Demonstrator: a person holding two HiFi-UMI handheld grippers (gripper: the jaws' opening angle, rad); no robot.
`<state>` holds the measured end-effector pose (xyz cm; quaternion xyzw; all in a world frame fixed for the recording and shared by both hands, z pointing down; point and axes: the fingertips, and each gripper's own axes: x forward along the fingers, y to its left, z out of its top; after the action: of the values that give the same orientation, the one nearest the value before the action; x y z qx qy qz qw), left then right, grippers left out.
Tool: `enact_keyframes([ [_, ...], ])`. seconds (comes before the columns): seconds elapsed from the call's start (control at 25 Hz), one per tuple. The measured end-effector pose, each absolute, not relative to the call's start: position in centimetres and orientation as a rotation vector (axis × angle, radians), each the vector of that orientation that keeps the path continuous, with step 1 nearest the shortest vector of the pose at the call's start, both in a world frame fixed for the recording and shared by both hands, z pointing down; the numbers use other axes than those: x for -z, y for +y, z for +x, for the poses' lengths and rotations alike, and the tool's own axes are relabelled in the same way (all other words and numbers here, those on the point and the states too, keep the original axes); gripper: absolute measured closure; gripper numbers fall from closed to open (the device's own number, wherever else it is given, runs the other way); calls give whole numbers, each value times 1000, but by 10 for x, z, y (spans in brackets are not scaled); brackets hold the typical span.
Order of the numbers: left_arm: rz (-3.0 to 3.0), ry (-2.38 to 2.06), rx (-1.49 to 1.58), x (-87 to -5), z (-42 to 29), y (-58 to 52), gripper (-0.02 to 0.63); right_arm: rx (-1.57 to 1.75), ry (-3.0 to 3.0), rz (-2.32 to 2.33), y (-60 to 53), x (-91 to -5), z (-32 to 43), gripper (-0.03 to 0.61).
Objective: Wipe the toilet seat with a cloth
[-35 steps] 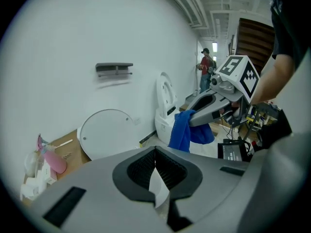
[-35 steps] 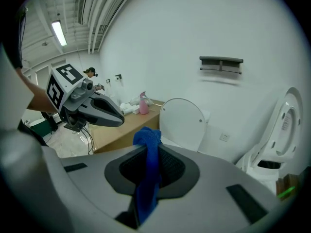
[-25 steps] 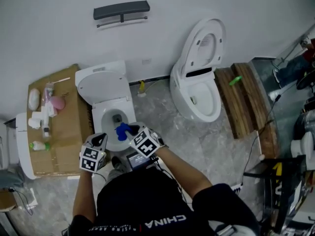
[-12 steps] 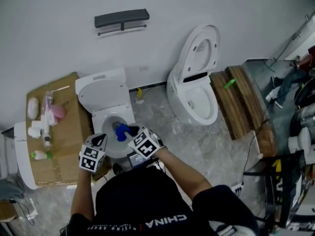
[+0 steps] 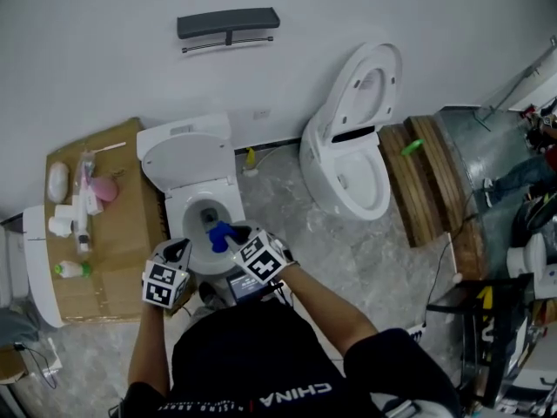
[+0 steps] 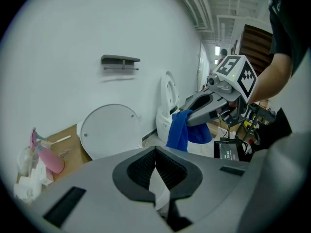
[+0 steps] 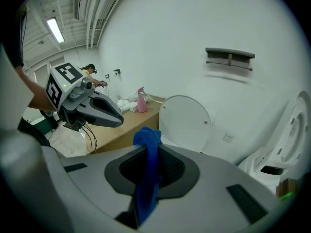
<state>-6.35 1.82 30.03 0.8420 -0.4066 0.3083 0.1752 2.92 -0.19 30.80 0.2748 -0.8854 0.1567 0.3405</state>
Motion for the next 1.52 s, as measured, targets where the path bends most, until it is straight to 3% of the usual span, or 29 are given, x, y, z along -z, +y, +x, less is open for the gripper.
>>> enact_keyframes([
  [0.8,2279,-1028,-972,-479,-74,-9,602,-614,-2148,794,-32,-497,66,532],
  [1.52,2337,-1069,-905,-657,-55,-90,602,-485,-2189,916,-152,-683,55,531],
])
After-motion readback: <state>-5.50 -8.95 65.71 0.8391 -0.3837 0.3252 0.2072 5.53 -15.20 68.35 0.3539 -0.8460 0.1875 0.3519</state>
